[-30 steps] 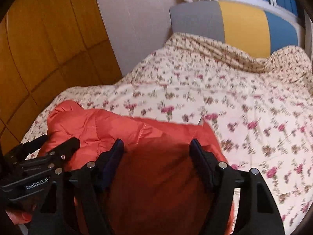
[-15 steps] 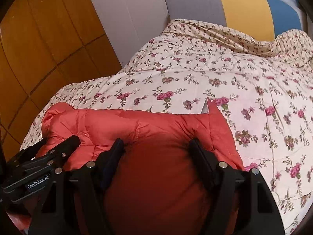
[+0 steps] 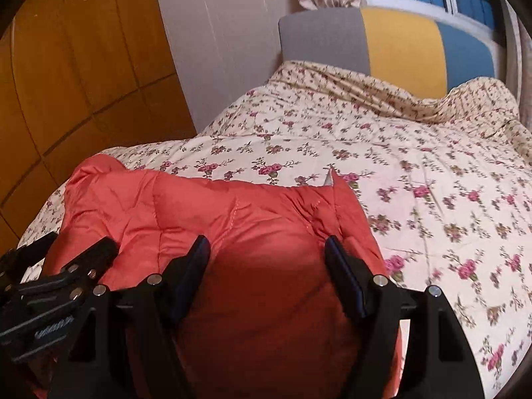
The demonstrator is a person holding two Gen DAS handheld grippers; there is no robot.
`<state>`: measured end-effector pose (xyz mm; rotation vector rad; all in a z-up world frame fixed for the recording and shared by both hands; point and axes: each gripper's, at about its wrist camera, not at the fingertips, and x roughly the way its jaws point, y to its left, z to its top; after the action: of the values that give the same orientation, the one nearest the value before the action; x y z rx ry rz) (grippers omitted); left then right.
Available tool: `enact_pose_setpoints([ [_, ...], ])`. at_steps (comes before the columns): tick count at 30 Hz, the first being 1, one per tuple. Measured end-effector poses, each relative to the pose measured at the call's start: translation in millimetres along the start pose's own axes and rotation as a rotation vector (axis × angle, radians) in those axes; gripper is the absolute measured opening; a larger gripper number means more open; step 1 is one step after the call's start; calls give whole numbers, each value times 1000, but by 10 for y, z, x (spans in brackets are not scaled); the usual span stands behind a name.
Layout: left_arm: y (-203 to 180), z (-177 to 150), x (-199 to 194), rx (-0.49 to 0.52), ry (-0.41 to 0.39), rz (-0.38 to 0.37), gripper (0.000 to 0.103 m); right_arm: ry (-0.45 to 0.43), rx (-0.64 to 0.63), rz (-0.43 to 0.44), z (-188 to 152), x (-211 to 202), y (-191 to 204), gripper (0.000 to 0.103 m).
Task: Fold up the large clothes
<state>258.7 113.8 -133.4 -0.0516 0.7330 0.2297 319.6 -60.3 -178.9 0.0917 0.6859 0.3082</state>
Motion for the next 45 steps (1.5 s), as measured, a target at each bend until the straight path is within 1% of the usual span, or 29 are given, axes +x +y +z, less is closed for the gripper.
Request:
enact_pose_setpoints([
  [4,-21,-214,-206,-5,-77,13,100,-17,5,6,-51,-43,-23,72],
  [6,-22,-267,-205,-12,-113,15,100,-18,0,9,-56,-5,-28,73],
  [9,-4,-258,-120,-28,-114,-3,100,-1,8,19,-39,52,-51,73],
  [13,-14,-257,-143,-23,-107,5,100,34,-14,14,-2,20,-26,75],
  [15,-8,-251,-218,-18,-91,3,100,49,-54,-16,22,-79,19,82],
  [16,-5,-250,-273,-15,-81,0,100,44,-62,-25,29,-146,28,89],
  [19,19,-282,-458,-18,-58,-21,100,28,-59,-6,-5,-406,32,91],
  [23,62,-384,-722,-15,-39,-31,100,18,-28,-9,-150,-782,17,101],
  [26,97,-475,-923,-8,-50,-11,100,23,0,15,-259,-1001,7,101],
  [30,207,-617,-1197,-35,-72,6,100,25,15,-2,-407,-1271,21,101],
  [33,284,-691,-1360,-51,-81,-1,100,8,10,-8,-508,-1497,60,101],
  [35,317,-753,-1491,-54,-92,20,100,-5,8,-20,-582,-1630,103,101],
  [37,342,-823,-1605,-50,-106,30,100,-19,1,-23,-643,-1726,141,101],
  [40,370,-916,-1758,-47,-110,23,100,-31,-9,-25,-719,-1844,189,101],
  [45,371,-998,-1920,-24,-123,39,100,-39,-31,-27,-787,-1969,227,101],
])
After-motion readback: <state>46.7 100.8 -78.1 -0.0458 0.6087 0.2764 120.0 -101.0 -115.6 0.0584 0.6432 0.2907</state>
